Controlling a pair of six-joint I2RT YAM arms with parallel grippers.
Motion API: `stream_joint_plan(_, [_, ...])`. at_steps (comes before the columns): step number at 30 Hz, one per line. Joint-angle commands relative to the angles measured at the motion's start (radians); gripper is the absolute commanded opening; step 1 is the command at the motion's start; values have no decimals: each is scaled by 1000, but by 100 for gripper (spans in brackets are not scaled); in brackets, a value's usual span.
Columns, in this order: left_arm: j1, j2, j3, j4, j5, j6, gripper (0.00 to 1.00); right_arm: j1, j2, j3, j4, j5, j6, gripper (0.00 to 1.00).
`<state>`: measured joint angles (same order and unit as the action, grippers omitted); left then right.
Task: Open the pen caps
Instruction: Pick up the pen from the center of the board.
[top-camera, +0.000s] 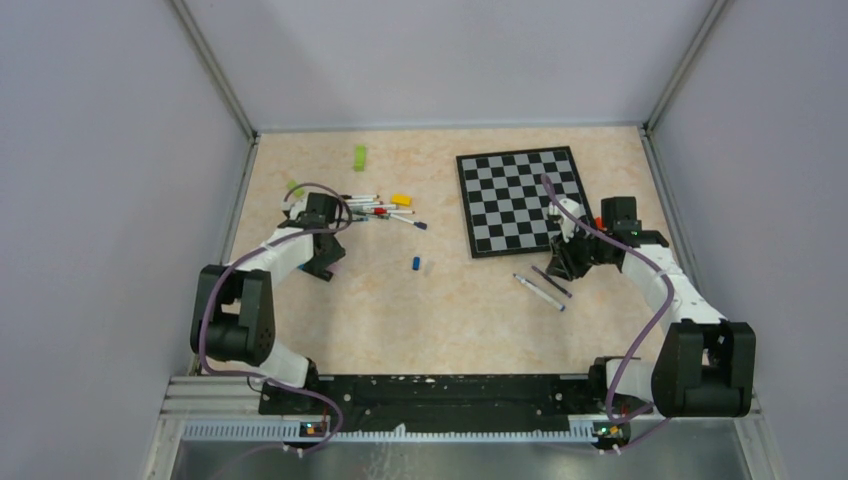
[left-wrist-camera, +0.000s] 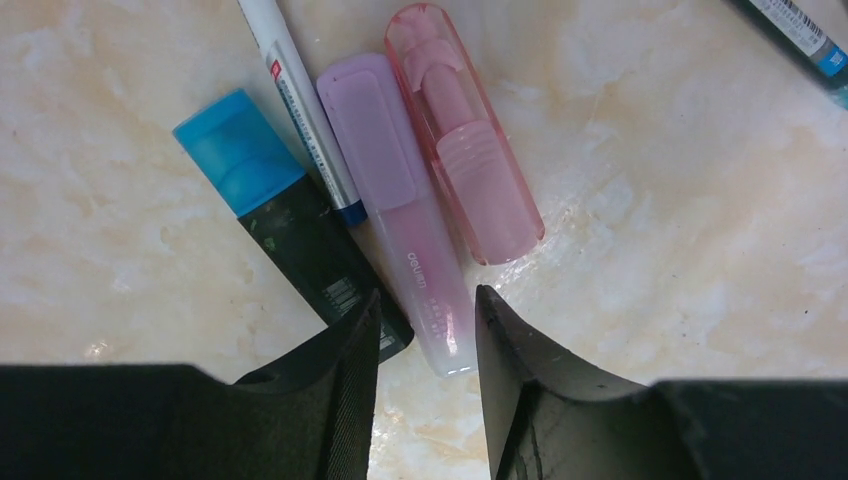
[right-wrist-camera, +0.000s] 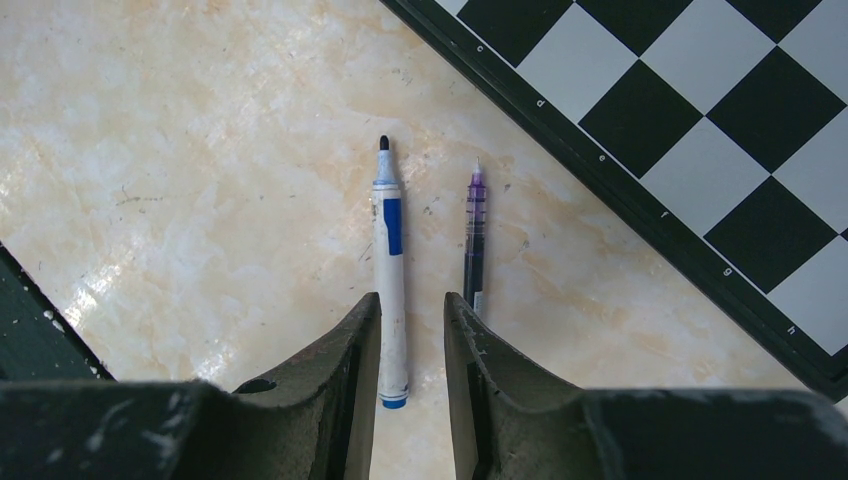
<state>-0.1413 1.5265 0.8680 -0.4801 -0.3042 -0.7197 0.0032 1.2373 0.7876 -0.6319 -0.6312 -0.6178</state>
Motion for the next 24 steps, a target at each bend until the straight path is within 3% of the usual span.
stream_joint_plan(1, [17,22,32,34,-1,20,43,1,-19,30,18,-23,-1,29])
stream_joint_plan(19, [29,112,38,25,20,30,45,1,-14,30,17,-19,1,29])
stream_joint_plan(24, [33,113,21,44,34,26,38,1,-15,29,16,-19,0,29])
